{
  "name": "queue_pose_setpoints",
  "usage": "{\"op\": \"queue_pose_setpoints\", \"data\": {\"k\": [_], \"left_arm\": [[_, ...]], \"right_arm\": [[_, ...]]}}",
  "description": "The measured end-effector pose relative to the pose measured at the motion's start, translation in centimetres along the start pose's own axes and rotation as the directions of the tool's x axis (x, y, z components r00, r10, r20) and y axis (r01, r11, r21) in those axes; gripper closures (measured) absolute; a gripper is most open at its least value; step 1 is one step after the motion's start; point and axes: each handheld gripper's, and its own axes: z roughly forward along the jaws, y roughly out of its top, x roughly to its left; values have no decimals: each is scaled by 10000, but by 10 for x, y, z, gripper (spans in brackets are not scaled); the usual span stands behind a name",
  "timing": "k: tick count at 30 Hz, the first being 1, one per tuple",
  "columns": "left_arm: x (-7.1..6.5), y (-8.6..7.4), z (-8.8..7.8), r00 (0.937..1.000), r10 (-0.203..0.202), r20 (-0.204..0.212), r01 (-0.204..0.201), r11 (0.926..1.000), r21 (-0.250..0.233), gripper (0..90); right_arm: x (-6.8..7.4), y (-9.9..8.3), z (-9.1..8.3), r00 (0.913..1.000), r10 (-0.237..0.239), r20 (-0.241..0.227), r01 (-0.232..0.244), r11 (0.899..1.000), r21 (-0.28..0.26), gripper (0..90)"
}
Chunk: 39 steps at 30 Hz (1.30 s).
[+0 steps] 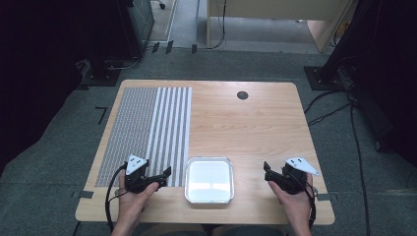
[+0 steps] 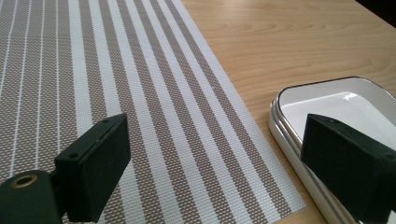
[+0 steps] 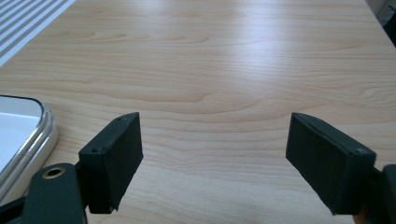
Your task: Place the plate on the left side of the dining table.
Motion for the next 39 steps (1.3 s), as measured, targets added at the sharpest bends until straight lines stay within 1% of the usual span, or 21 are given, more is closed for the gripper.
{"op": "queue_pose_setpoints", "data": {"k": [4,7,10,11,12,15,18,22,23,24,25,27,29,30,33,34,35,36,37,38,39], "left_arm": [[-6,0,2,10000,84,24,-84,9999,65,89],[-11,-1,3,9998,165,93,-166,9998,101,92],[-15,-1,5,9995,249,184,-252,9995,183,96],[-17,-2,5,9995,292,132,-295,9994,163,119],[-19,-2,5,9994,302,181,-305,9994,152,132],[-24,-2,6,9986,403,329,-410,9989,211,131],[-28,-3,8,9980,497,383,-508,9983,285,131],[-34,-5,10,9973,527,509,-548,9977,408,132],[-35,-5,11,9973,514,521,-536,9976,432,135],[-36,-5,11,9976,461,524,-484,9979,433,135],[-37,-5,12,9976,374,577,-402,9980,480,150],[-40,-6,13,9973,366,636,-401,9977,541,158],[-43,-7,13,9979,396,514,-423,9977,524,243],[-44,-7,13,9976,454,529,-483,9974,537,269],[-47,-8,14,9962,501,707,-538,9972,511,320],[-48,-9,14,9957,502,783,-543,9972,513,338],[-49,-9,15,9950,510,861,-556,9971,519,353],[-50,-10,15,9944,527,911,-578,9969,541,371],[-51,-10,16,9938,544,968,-600,9966,559,405],[-51,-10,16,9935,578,984,-637,9963,578,405],[-52,-11,17,9933,607,989,-671,9957,632,431]], "right_arm": [[5,0,0,9999,-51,-127,51,10000,-40,231],[12,0,-2,9994,-179,-295,172,9996,-221,292],[15,0,-3,9991,-191,-372,179,9993,-322,305],[16,0,-3,9990,-179,-414,165,9993,-330,316],[18,0,-4,9986,-204,-484,185,9991,-384,330],[25,0,-5,9973,-207,-704,173,9987,-484,362],[27,-1,-6,9967,-206,-783,167,9986,-502,383],[33,-2,-6,9955,-250,-910,205,9985,-501,433],[36,-3,-6,9952,-253,-948,208,9986,-480,460],[36,-3,-6,9952,-253,-948,208,9986,-480,460],[38,-4,-5,9938,-191,-1095,151,9992,-375,476],[39,-4,-4,9932,-162,-1154,126,9994,-321,477],[42,-7,-3,9921,-111,-1250,65,9993,-365,505],[43,-8,-3,9916,-77,-1292,23,9991,-420,520],[46,-9,-3,9902,61,-1393,-127,9988,-467,543],[47,-10,-3,9896,3,-1440,-83,9984,-552,546],[49,-10,-3,9874,27,-1582,-114,9984,-547,558],[51,-10,-2,9844,48,-1761,-116,9992,-375,563],[55,-12,-1,9831,-52,-1831,10,9997,-230,579],[55,-12,-1,9831,-52,-1831,10,9997,-230,579],[57,-12,-1,9829,-48,-1842,24,9999,-130,582]]}}
